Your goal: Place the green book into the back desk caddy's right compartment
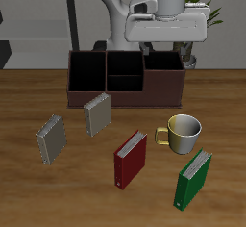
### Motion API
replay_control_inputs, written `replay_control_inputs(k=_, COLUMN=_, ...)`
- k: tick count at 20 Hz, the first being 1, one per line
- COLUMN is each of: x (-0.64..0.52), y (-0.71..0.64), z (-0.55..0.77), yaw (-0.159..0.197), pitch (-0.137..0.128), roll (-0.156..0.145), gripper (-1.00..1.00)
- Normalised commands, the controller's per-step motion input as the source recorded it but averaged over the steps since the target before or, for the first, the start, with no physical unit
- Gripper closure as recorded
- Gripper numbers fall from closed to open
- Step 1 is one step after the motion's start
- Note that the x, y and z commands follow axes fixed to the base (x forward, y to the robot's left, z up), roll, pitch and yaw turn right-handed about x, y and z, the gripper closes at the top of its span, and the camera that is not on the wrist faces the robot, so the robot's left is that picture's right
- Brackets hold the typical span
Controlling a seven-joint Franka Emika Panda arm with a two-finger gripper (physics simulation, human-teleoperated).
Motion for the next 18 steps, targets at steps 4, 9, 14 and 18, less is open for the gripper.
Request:
replay_control_inputs(k=4, x=0.17, y=0.51, z=0.10, yaw=0.002, pitch=-0.016, roll=0.027, gripper=-1.00)
replay_control_inputs(k=9, x=0.28, y=0.31, z=0.07, yaw=-0.032, pitch=-0.003, roll=-0.011, gripper=-1.00)
replay_control_inputs(k=14, x=0.16, y=0.26, z=-0.03, yaw=-0.018, pitch=0.008, roll=-0.004, gripper=-1.00)
replay_control_inputs(k=18, x=0.17, y=0.35, z=-0.09, yaw=-0.018, pitch=0.020, roll=0.006, gripper=-1.00)
